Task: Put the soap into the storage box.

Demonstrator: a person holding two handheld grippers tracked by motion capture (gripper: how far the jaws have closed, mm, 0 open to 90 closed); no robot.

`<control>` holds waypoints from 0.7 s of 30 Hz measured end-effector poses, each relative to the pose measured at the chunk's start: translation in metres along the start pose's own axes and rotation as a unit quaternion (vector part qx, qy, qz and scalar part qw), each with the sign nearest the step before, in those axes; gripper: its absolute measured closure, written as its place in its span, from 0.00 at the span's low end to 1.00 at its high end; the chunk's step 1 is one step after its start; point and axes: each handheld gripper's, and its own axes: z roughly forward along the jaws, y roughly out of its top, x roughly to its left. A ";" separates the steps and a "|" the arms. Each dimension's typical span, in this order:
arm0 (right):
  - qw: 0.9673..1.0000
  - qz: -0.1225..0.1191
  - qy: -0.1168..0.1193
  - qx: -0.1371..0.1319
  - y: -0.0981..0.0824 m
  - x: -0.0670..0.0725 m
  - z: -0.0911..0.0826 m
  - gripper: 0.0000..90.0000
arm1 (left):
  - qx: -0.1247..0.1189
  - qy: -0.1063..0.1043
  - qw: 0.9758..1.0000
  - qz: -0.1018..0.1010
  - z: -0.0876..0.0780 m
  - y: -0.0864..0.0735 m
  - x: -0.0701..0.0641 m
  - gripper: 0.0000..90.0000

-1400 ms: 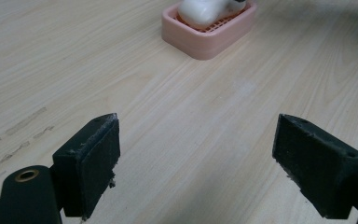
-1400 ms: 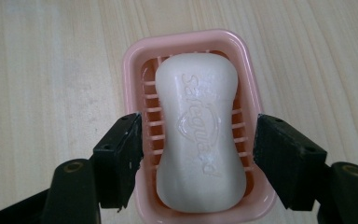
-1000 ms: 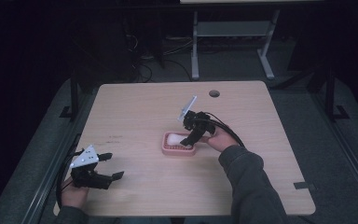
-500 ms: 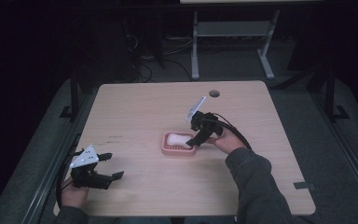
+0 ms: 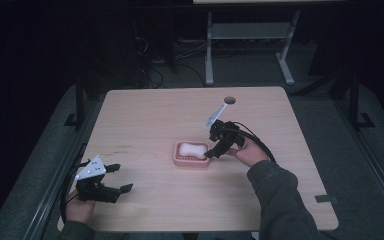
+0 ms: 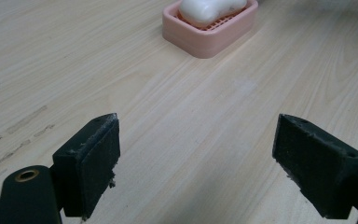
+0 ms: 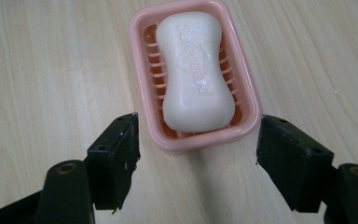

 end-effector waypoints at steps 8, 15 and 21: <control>1.000 0.008 -0.003 -0.014 -0.013 0.002 -0.006 0.33 | 0.002 0.000 1.000 0.001 0.000 0.000 0.000 0.16; 1.000 0.019 0.001 -0.013 -0.023 0.003 -0.008 0.33 | 0.003 -0.001 1.000 0.001 0.001 0.000 0.000 0.16; 0.999 0.034 0.008 -0.014 -0.034 0.004 -0.010 0.32 | 0.003 -0.001 1.000 0.002 0.001 0.000 0.000 0.16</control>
